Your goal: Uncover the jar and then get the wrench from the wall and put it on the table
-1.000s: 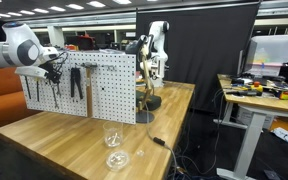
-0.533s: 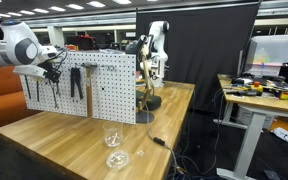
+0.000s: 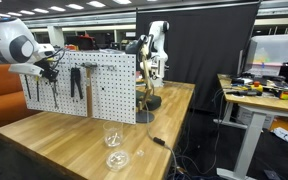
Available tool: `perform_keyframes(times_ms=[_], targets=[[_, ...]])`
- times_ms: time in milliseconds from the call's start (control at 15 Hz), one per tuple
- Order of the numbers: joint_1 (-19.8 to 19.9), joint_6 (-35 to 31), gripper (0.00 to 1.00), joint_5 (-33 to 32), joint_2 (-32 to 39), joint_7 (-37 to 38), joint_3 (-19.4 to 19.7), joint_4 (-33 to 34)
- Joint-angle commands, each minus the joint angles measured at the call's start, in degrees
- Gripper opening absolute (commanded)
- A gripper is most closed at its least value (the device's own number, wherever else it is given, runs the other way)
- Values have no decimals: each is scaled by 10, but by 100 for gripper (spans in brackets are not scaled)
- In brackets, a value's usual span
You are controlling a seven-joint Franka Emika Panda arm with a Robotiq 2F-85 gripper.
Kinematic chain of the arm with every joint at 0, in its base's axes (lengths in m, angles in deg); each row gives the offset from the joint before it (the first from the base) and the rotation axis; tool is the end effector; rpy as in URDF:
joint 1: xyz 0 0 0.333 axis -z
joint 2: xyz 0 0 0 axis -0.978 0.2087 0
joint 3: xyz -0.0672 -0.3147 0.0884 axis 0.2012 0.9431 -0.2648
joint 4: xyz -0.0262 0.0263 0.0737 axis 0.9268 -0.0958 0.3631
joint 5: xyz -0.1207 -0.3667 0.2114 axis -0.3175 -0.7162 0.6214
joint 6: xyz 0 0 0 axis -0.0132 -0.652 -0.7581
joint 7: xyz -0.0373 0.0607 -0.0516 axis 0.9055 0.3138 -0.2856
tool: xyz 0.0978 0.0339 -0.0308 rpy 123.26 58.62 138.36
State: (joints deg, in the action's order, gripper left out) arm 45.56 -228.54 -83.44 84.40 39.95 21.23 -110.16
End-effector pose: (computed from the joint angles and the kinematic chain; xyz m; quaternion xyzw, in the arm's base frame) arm 0.4849 0.3307 0.3059 -0.9260 -0.2057 -0.2948 0.1152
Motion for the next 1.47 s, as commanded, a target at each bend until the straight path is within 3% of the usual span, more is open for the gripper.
perform_keyframes(times_ms=[0, 267, 400, 467, 600, 667, 933, 1400], targets=[[17, 4, 4, 9, -51, -11, -17, -57], [12, 7, 4, 22, -83, -6, -17, -104], [11, 11, 4, 77, -88, -2, -40, -123], [48, 16, 4, 93, -86, 8, -82, -130], [64, 27, 4, 138, -78, 24, -107, -143], [51, 36, 4, 206, -70, -3, -109, -147], [92, 89, 4, 387, -67, -75, -137, -147], [136, 171, 4, 653, -54, -225, -115, -98]])
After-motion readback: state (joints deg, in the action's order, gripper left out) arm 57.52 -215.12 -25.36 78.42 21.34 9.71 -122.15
